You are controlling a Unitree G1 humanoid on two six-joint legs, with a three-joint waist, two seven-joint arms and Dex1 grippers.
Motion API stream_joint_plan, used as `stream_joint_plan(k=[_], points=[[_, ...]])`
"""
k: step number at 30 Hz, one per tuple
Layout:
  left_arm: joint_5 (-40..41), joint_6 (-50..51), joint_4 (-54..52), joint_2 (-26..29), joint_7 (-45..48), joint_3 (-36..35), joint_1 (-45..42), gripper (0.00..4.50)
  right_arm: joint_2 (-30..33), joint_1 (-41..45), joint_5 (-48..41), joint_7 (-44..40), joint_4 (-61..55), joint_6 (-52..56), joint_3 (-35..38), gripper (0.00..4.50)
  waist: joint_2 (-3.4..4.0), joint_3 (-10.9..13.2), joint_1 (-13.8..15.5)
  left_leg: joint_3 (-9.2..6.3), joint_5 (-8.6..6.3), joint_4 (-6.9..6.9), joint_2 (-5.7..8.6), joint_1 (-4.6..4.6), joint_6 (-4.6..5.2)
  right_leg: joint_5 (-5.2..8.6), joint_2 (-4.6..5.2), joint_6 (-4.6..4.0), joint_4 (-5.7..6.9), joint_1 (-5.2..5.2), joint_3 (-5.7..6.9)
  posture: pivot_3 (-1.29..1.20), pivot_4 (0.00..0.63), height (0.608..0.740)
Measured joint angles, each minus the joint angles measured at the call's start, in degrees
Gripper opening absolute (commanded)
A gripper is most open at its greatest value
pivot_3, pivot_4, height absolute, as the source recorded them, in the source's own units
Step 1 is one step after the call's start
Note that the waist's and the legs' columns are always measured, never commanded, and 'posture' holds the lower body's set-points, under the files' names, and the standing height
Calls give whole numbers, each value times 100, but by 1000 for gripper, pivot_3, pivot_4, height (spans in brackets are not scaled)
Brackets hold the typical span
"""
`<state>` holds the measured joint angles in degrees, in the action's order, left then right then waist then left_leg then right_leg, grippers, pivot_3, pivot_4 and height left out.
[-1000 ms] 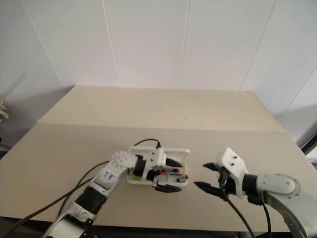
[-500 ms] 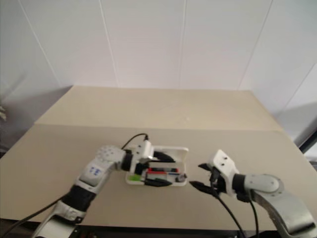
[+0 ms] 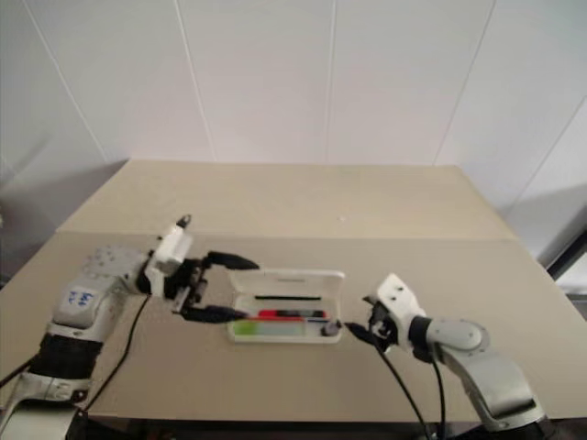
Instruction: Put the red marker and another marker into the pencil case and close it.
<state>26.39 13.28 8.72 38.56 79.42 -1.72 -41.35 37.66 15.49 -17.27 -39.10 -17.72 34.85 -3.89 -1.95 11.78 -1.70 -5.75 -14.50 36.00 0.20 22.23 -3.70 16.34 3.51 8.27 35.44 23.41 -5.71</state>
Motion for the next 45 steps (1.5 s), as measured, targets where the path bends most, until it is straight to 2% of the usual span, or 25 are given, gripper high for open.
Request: stream_joint_plan(k=[4,11,17,24,31,37,45], points=[[-419,-768,1305,130,-223,-132,-656,4467,-271,160,30,-1,-4,-6,-136,4500,0,0,4,-1,0,-1,2,5,0,-1,1,2,-2,2,1,0,150,740],[-790,-1760,3215,289,138,-191,-1150,4467,-362,186,141,1,-7,-7,-204,4500,0,0,4,-1,-1,-22,0,8,0,3,0,-1,0,17,3,0,150,740],[-1231,-2519,4369,88,72,-120,-1549,4467,126,-170,73,-204,-131,3,106,4500,-1,1,31,-1,-2,-11,4,16,2,3,4,4,-1,16,4,0,150,740],[-1317,-2836,4817,-86,205,-122,-1799,4467,483,-556,-205,-513,-370,23,629,4500,-2,1,-14,-1,-2,-6,0,12,3,2,-3,5,11,17,3,0,150,740],[-1334,-2609,5062,-141,313,-132,-1915,4467,760,-647,-773,-867,-724,282,1042,4500,-4,2,0,-2,-2,4,1,10,3,2,-1,6,16,11,3,0,150,740],[-1301,-2724,5309,-249,271,-308,-2081,4467,859,-604,-881,-934,-727,275,1119,4500,-5,3,12,-3,-2,3,1,12,3,2,0,6,15,12,3,0,150,740],[-1212,-2477,5318,-277,655,-518,-2176,4467,940,-583,-982,-1028,-727,257,1286,4500,-5,3,10,-2,-2,1,2,12,3,2,0,7,15,13,3,0,150,740]])
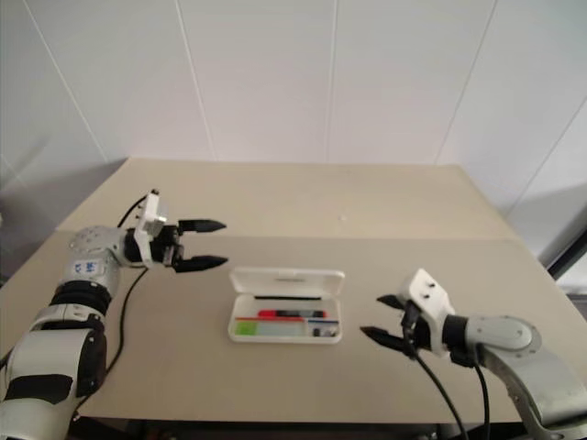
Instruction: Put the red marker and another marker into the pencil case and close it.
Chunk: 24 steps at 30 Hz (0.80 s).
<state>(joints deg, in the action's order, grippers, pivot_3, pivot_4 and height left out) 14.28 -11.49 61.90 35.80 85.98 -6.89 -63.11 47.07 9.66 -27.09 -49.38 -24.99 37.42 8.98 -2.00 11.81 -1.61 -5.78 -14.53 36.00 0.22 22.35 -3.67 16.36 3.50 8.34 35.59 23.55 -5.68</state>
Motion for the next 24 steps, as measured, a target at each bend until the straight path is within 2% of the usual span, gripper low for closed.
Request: stream_joint_plan(k=[4,12,18,24], points=[[0,21,0,0,-2,-52,0,4467,26,-67,-77,-43,-23,-10,143,4500,0,0,-1,0,0,1,0,-1,0,0,-1,0,1,0,0,0,150,740],[-105,277,-33,1,-411,-53,7,1929,49,-139,-118,-106,-33,-98,249,4500,0,0,0,0,0,1,0,-1,0,0,0,0,1,0,0,0,150,740],[-87,539,-124,35,-177,-52,149,18,71,-170,-117,-121,-33,-128,254,4500,0,0,-6,0,0,0,-1,-1,0,0,-1,0,3,0,0,0,150,740],[-153,562,-114,92,-23,32,162,18,162,-178,-149,-253,-17,-237,284,4500,0,0,0,0,0,1,0,-1,0,0,-1,0,1,-1,0,0,150,740]])
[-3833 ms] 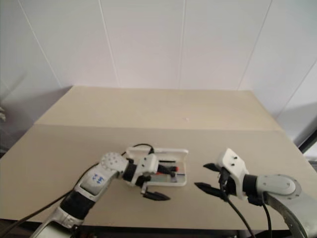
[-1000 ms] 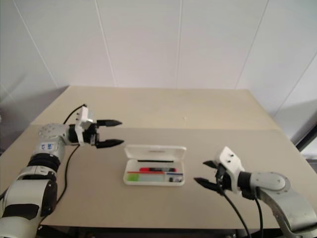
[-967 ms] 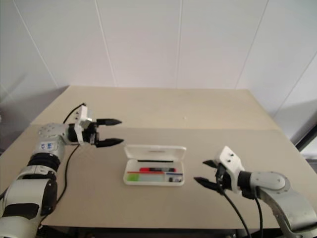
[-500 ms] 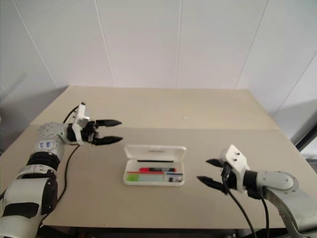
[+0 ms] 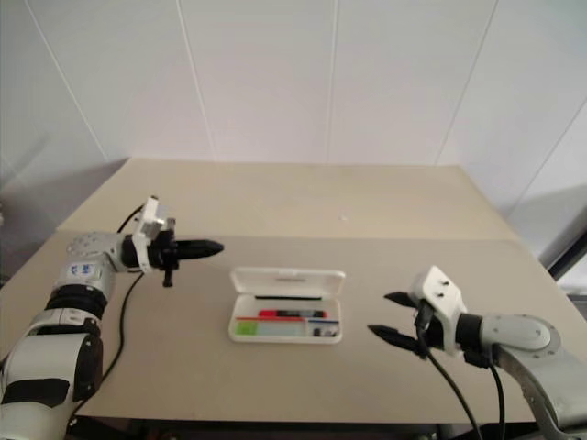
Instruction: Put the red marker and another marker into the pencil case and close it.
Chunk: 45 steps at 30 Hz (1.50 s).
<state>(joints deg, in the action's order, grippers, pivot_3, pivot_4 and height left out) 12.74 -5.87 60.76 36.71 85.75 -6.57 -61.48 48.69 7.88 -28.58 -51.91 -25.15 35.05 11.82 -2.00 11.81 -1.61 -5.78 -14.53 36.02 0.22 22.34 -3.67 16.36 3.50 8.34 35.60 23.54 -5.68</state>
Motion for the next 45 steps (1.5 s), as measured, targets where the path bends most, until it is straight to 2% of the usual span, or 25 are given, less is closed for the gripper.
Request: stream_joint_plan(k=[11,25,35,40,45], points=[[-380,-277,755,-297,-275,117,-453,18,-75,193,-1051,-480,210,-262,920,4500,-2,1,3,0,0,3,1,-1,0,-2,0,3,1,-2,0,0,150,740],[-694,57,1191,-775,32,376,-952,18,14,182,-1112,-755,391,-483,946,4500,-2,1,-10,0,0,1,2,0,0,-1,-1,4,1,-1,0,0,150,740],[-926,-229,1150,-761,33,1477,-943,18,13,196,-1239,-785,401,-587,946,4500,-3,2,3,0,0,3,2,1,0,-2,0,4,1,-1,-1,0,150,740],[-457,-281,617,-763,33,2180,-859,18,13,215,-1257,-829,445,-623,945,4500,-3,2,1,0,0,2,1,2,0,-2,1,4,0,-1,-2,0,150,740],[348,-287,-237,-545,33,3195,-588,18,9,248,-1358,-930,505,-639,943,4500,-3,2,-9,0,0,2,0,1,0,-1,0,4,3,0,-3,0,150,740]])
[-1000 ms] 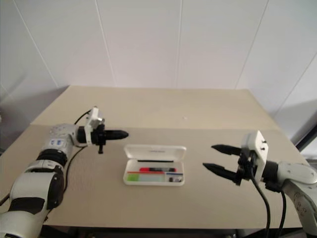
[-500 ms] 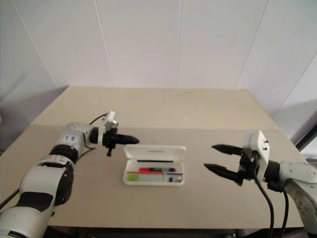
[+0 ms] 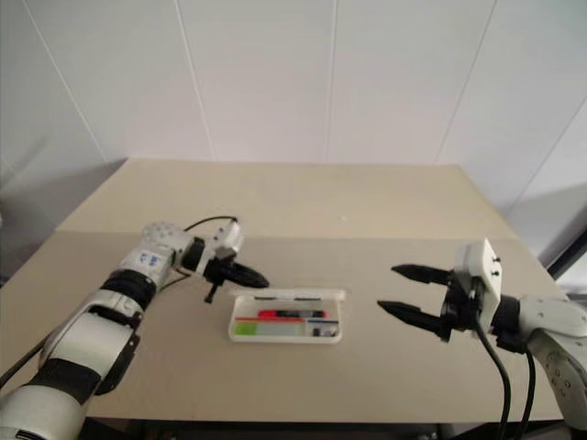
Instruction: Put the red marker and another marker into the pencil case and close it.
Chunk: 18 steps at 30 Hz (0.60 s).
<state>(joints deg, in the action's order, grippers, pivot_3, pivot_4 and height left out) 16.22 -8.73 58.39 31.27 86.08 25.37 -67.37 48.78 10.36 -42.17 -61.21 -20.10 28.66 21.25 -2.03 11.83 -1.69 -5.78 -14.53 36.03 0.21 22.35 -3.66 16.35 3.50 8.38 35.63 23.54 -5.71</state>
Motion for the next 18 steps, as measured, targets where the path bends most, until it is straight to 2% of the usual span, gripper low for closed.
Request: stream_joint_plan(k=[3,7,18], points=[[155,-106,-185,133,0,440,27,18,0,0,-4,-59,3,-8,-11,4500,0,0,9,1,0,4,1,-1,0,0,0,0,0,-2,0,0,150,740],[-66,-526,-124,94,0,723,33,18,0,0,-4,-158,6,-12,-48,4500,0,0,13,1,0,5,2,0,0,0,0,-1,-3,-3,0,0,150,740],[-1001,-1684,213,-213,0,483,2,18,0,70,-60,-324,100,-40,-60,4500,2,-2,16,1,0,10,2,-20,1,0,0,-1,-7,-28,0,0,150,740]])
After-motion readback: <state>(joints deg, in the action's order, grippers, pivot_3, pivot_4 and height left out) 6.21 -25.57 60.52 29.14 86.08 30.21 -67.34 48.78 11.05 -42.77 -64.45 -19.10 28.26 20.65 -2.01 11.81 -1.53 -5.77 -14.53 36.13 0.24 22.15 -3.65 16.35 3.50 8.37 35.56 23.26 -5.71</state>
